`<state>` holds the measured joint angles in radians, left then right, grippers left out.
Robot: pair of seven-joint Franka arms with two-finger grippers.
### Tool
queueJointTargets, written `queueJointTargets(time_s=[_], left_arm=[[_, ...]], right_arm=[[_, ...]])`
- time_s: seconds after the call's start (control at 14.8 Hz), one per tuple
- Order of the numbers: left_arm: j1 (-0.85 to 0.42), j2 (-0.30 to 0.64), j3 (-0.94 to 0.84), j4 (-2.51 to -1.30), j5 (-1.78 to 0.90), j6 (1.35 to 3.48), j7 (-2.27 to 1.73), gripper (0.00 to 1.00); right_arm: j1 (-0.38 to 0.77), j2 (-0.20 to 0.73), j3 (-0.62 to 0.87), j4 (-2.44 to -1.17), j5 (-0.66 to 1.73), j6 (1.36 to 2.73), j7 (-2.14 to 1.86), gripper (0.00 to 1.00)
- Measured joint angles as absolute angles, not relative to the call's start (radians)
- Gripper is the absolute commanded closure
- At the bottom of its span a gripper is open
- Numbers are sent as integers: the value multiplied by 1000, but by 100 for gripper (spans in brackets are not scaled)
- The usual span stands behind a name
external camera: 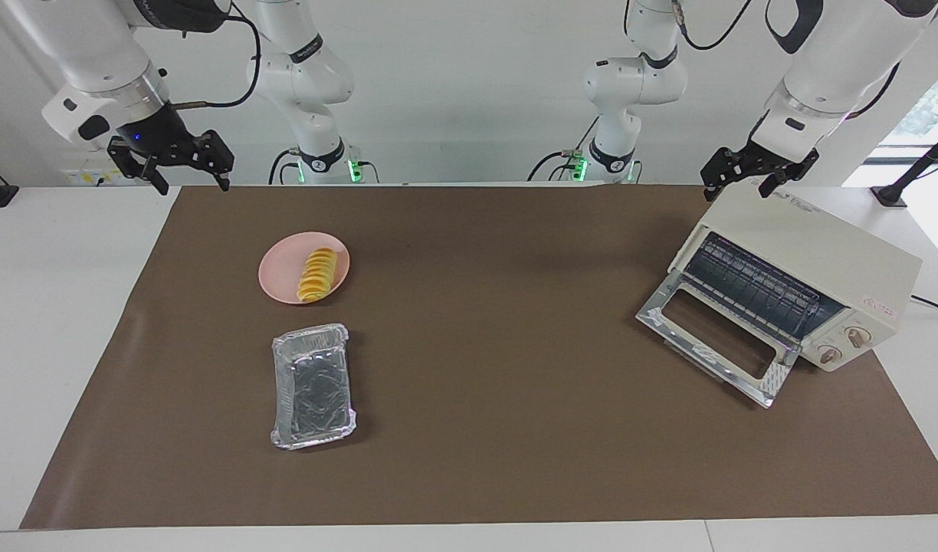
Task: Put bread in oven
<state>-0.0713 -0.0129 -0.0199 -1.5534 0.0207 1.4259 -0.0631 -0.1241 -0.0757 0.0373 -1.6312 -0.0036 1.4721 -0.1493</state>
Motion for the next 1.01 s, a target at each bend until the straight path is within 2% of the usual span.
queueJointTargets(time_s=[0.61, 0.74, 1.01], left_arm=[[-71, -13, -20, -1553, 21, 1426, -63, 0], [-71, -13, -20, -1553, 21, 1426, -63, 0], [-71, -13, -20, -1553, 21, 1426, -63, 0]], right_arm=[[-109, -80, 44, -1650, -3, 1479, -149, 0], [-79, -103, 46, -1723, -3, 1546, -147, 0], [-51, -207, 48, -1998, -3, 1741, -140, 0]])
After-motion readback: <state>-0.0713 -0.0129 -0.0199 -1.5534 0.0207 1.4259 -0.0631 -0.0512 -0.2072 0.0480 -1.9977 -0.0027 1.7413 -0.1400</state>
